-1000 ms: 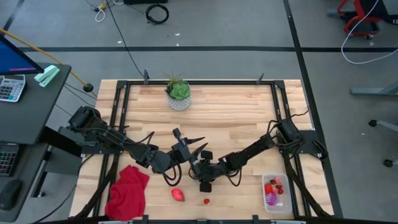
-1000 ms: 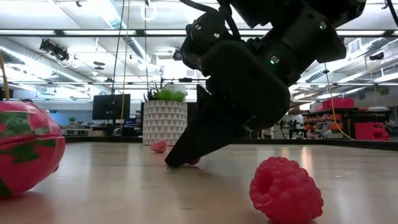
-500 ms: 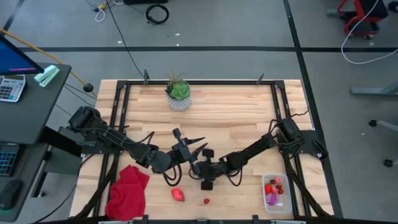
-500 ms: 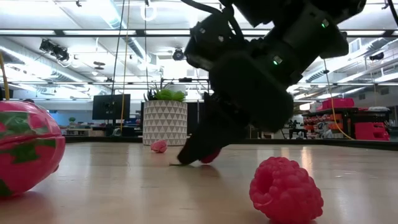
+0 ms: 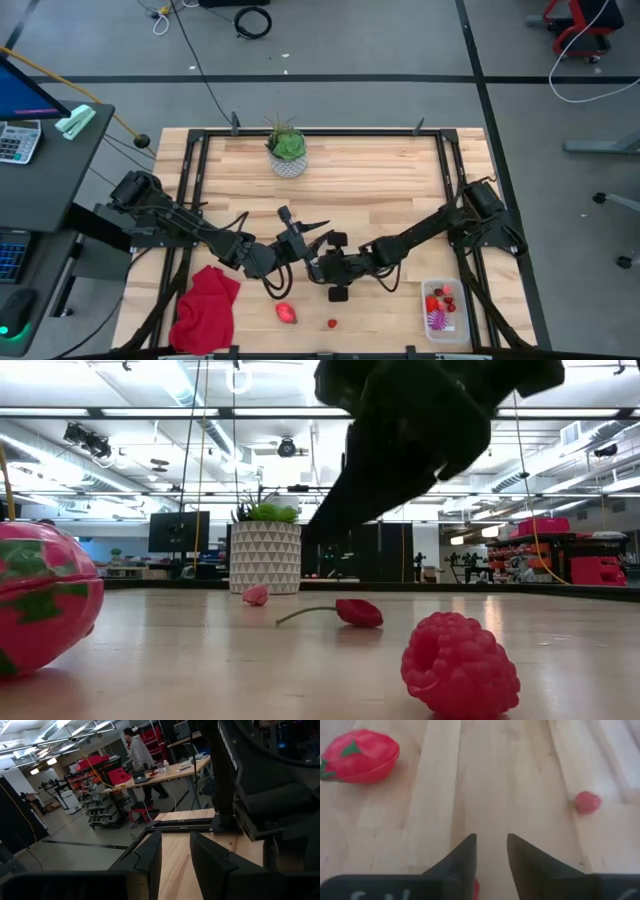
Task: Pick and placing Produce into tupperware
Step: Put the red cherry into the transparent container, then put the red raspberry into the transparent container
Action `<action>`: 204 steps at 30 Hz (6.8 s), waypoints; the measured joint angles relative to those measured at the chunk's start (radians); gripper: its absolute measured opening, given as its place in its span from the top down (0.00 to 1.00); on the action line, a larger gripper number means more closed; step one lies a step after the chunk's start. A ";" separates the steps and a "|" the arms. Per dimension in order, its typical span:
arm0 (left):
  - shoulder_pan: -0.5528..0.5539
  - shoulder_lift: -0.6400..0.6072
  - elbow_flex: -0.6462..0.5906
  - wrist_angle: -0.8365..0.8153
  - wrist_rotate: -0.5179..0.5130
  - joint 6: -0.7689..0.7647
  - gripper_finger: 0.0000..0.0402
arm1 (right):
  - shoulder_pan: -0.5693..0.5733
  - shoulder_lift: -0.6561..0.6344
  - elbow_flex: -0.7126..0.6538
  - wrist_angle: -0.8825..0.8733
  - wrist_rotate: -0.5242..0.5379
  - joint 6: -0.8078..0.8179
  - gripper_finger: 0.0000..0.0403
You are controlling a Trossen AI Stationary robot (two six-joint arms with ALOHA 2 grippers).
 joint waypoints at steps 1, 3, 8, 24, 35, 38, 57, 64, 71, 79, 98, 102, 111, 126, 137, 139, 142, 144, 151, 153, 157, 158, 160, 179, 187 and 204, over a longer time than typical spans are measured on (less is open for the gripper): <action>0.000 0.000 0.000 0.002 0.000 -0.001 0.73 | 0.000 -0.007 0.000 -0.006 0.000 0.000 0.69; 0.000 0.000 0.000 0.002 -0.001 -0.001 0.73 | 0.000 -0.023 0.000 -0.037 -0.017 0.000 0.66; 0.000 0.000 0.000 -0.002 0.000 0.001 0.73 | 0.006 -0.006 0.000 -0.099 -0.094 0.037 0.59; 0.000 0.000 0.000 -0.001 0.000 0.001 0.73 | 0.015 0.087 0.003 -0.091 -0.039 0.116 0.58; 0.000 0.000 0.000 -0.001 0.000 0.002 0.73 | 0.012 0.069 0.003 -0.159 -0.024 0.115 0.87; 0.000 0.000 0.000 -0.003 0.000 0.002 0.73 | 0.012 0.033 0.002 -0.269 -0.020 0.138 0.91; -0.021 0.000 0.000 -0.009 0.000 0.002 0.73 | 0.500 -0.529 -0.034 -1.215 -0.117 1.284 0.82; -0.027 0.000 0.000 0.000 0.000 0.002 0.73 | 0.787 -0.526 -0.136 -1.153 -0.100 1.595 0.79; -0.018 0.000 0.000 0.004 0.000 -0.015 0.73 | 0.790 -0.517 -0.194 -1.112 -0.086 1.572 0.70; -0.002 0.000 0.000 0.004 0.000 -0.016 0.73 | 0.681 -0.526 -0.176 -1.016 0.306 1.250 0.63; -0.006 0.000 0.000 0.002 0.000 -0.014 0.73 | 0.326 -0.191 -0.176 0.078 -0.017 0.145 0.62; -0.006 0.000 0.000 0.002 0.000 -0.014 0.73 | 0.295 -0.118 -0.176 0.165 -0.047 0.090 0.61; -0.006 0.000 0.000 0.002 0.000 -0.022 0.73 | 0.231 -0.053 -0.176 0.347 -0.216 0.074 0.53; -0.006 0.000 0.000 -0.004 0.000 -0.071 0.73 | 0.227 0.034 -0.176 0.412 -0.154 0.000 0.48; -0.011 0.001 0.000 -0.059 0.000 -0.184 0.73 | 0.234 0.033 -0.176 0.418 -0.165 0.026 0.49; -0.011 0.001 0.000 -0.083 0.000 -0.218 0.73 | 0.239 0.037 -0.176 0.431 -0.155 0.026 0.49; -0.011 0.001 0.000 -0.101 0.000 -0.264 0.73 | 0.245 0.052 -0.175 0.450 -0.149 0.026 0.49; -0.011 0.001 0.000 -0.106 0.001 -0.291 0.73 | 0.245 0.060 -0.175 0.450 -0.144 0.026 0.49; -0.012 0.001 0.000 -0.110 0.001 -0.355 0.73 | 0.243 0.081 -0.165 0.464 -0.068 0.039 0.49; -0.011 0.001 0.000 -0.113 0.001 -0.377 0.73 | 0.250 0.091 -0.151 0.465 -0.068 0.056 0.49; -0.012 0.001 0.000 -0.123 0.001 -0.409 0.73 | 0.279 0.128 -0.108 0.464 -0.066 0.056 0.49; -0.012 0.001 0.000 -0.127 0.001 -0.415 0.73 | 0.284 0.138 -0.096 0.465 -0.067 0.056 0.49; -0.012 0.001 0.000 -0.137 0.001 -0.437 0.73 | 0.295 0.151 -0.081 0.458 -0.064 0.055 0.49; -0.027 0.004 0.000 -0.179 0.001 -0.488 0.73 | 0.298 0.175 -0.074 0.363 0.044 0.143 0.49; -0.027 0.004 0.000 -0.180 0.001 -0.488 0.73 | 0.300 0.174 -0.074 0.324 0.059 0.193 0.54; -0.026 0.004 0.000 -0.186 0.001 -0.487 0.73 | 0.286 0.149 -0.076 0.285 0.059 0.199 0.73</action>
